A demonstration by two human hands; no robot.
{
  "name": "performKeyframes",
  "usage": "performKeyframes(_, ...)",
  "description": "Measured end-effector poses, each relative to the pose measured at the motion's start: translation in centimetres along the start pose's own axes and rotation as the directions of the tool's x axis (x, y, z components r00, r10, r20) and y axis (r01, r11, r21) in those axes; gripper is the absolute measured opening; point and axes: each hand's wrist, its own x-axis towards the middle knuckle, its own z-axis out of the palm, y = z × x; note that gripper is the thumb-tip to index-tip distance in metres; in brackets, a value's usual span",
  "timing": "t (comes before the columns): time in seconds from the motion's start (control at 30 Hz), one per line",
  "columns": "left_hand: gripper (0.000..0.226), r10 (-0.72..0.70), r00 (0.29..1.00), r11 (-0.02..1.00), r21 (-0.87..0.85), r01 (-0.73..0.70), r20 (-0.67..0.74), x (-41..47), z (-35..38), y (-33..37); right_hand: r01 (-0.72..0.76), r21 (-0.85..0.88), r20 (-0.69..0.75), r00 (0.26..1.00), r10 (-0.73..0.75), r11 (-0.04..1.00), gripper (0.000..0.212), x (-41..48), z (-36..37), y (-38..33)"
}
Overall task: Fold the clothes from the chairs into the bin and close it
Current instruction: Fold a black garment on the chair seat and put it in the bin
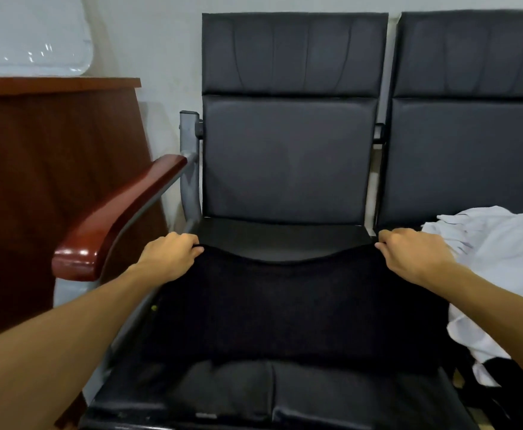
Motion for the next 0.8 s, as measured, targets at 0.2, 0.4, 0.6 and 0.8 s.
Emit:
performKeyframes(0.2,0.029,0.009,0.993,0.997,0.078,-0.018,0.118,3.8,3.8,-0.9,0.030,0.002,0.063,0.998,-0.030,1.000,0.030,3.2,4.3,-0.7)
performKeyframes(0.4,0.028,0.112,0.994,0.972,0.211,-0.108,-0.007,4.4,7.0,-0.8,0.058,-0.018,-0.027,0.998,-0.058,0.998,0.022,3.5,9.1,-2.0)
performKeyframes(0.6,0.047,0.080,0.986,0.992,0.107,-0.064,-0.144,1.8,7.4,0.5,0.047,0.100,0.002,0.999,-0.047,0.994,0.038,0.7,8.7,-4.4)
performKeyframes(0.8,0.063,0.172,0.980,0.985,0.016,-0.174,0.104,-3.6,6.7,4.3,0.141,0.402,0.368,0.880,-0.301,0.905,0.056,-4.4,4.7,-9.0)
